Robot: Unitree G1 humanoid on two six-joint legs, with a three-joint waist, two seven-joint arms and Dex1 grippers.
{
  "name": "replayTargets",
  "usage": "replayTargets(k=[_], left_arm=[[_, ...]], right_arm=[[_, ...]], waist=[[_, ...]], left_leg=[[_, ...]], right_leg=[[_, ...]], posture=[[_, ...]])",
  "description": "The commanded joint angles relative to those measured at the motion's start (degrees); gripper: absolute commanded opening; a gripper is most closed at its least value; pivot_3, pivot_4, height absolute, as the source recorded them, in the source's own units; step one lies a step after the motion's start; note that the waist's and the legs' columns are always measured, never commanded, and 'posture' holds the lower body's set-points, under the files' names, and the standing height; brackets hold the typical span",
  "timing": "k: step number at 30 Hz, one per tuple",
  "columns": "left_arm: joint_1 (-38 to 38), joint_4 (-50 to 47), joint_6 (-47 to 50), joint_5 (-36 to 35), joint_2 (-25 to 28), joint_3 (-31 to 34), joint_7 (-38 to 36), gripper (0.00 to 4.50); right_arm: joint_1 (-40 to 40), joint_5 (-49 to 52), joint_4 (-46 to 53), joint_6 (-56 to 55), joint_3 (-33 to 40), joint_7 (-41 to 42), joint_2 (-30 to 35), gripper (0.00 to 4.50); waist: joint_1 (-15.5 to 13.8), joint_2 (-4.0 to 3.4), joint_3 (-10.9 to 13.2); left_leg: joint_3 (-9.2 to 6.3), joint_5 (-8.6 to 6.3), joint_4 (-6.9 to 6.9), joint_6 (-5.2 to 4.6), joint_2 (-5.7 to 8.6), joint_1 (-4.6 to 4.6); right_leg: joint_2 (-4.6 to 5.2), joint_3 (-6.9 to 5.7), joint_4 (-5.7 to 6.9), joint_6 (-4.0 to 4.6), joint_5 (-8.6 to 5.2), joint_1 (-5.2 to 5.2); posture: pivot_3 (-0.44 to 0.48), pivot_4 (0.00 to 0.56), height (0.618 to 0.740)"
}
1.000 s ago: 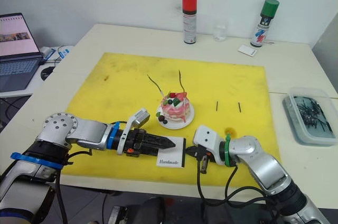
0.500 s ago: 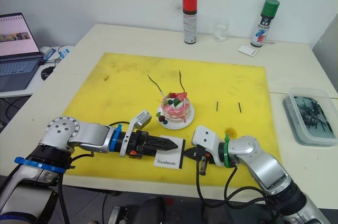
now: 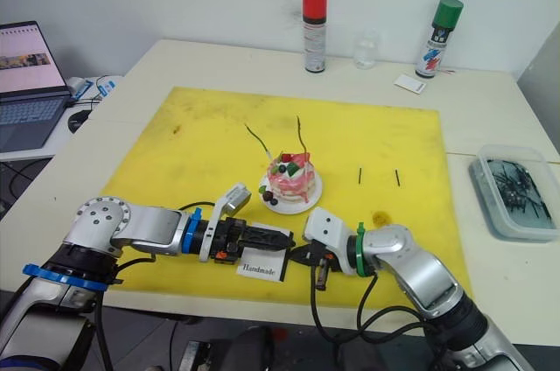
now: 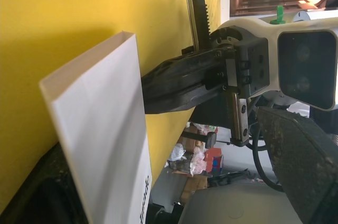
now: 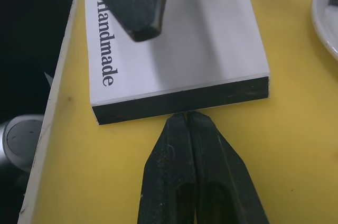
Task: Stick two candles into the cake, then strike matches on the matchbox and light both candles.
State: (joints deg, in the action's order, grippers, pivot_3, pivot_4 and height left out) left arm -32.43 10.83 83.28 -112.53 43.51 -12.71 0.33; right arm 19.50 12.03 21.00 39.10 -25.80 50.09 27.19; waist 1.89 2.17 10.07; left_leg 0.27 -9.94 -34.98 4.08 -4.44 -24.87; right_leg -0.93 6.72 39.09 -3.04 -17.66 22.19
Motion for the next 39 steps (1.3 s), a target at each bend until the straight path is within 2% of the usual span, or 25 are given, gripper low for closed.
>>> replayTargets(k=[1, 13, 26, 34, 39], left_arm=[[0.69, -1.73, 0.59, -0.47, 0.81, -0.48, -0.81, 4.5], [2.28, -2.95, -0.9, -0.47, 1.51, -0.17, 1.41, 4.5], [2.84, -4.01, -1.17, -0.47, 2.16, -0.17, 1.47, 4.5], [3.28, -4.2, -1.56, -0.47, 2.52, -0.01, 1.82, 4.5], [3.9, -4.34, -2.07, -0.47, 2.71, 0.5, 3.07, 3.34]], right_arm=[[0.37, -0.84, -0.06, -1.53, 0.28, -0.25, 0.89, 0.05], [0.22, -0.71, -1.99, -3.67, 2.4, -0.87, 2.4, 0.05], [1.42, -0.07, -4.01, -3.41, 1.83, -2.29, -1.85, 0.05], [2.44, -0.33, -6.02, -5.0, 4.75, -2.3, 0.43, 0.05], [0.69, -1.03, -3.93, -5.96, 5.71, -1.68, 4.11, 0.0]], waist=[[0.0, 0.0, 0.0], [-0.03, 0.0, 0.0], [0.1, 0.0, 0.0], [0.02, 0.0, 0.0], [-0.04, 0.0, 0.0]], left_leg=[[0.01, 0.0, 0.0, 0.0, 0.0, 0.0], [0.01, 0.01, -0.01, 0.01, 0.0, 0.0], [0.03, 0.01, -0.01, 0.02, 0.0, 0.0], [0.03, 0.01, -0.02, 0.02, 0.0, 0.01], [0.04, 0.01, -0.01, 0.02, 0.01, 0.01]], right_leg=[[0.0, 0.0, 0.0, 0.0, 0.0, 0.0], [0.0, 0.01, -0.01, -0.04, 0.01, -0.01], [0.0, 0.04, -0.01, -0.06, 0.01, 0.02], [0.0, 0.04, -0.01, -0.08, 0.01, 0.01], [0.01, 0.06, -0.02, -0.07, 0.01, 0.02]], posture=[[0.0, 0.15, 0.74], [0.0, 0.15, 0.74], [0.0, 0.15, 0.74], [0.0, 0.15, 0.74], [0.0, 0.15, 0.74]])
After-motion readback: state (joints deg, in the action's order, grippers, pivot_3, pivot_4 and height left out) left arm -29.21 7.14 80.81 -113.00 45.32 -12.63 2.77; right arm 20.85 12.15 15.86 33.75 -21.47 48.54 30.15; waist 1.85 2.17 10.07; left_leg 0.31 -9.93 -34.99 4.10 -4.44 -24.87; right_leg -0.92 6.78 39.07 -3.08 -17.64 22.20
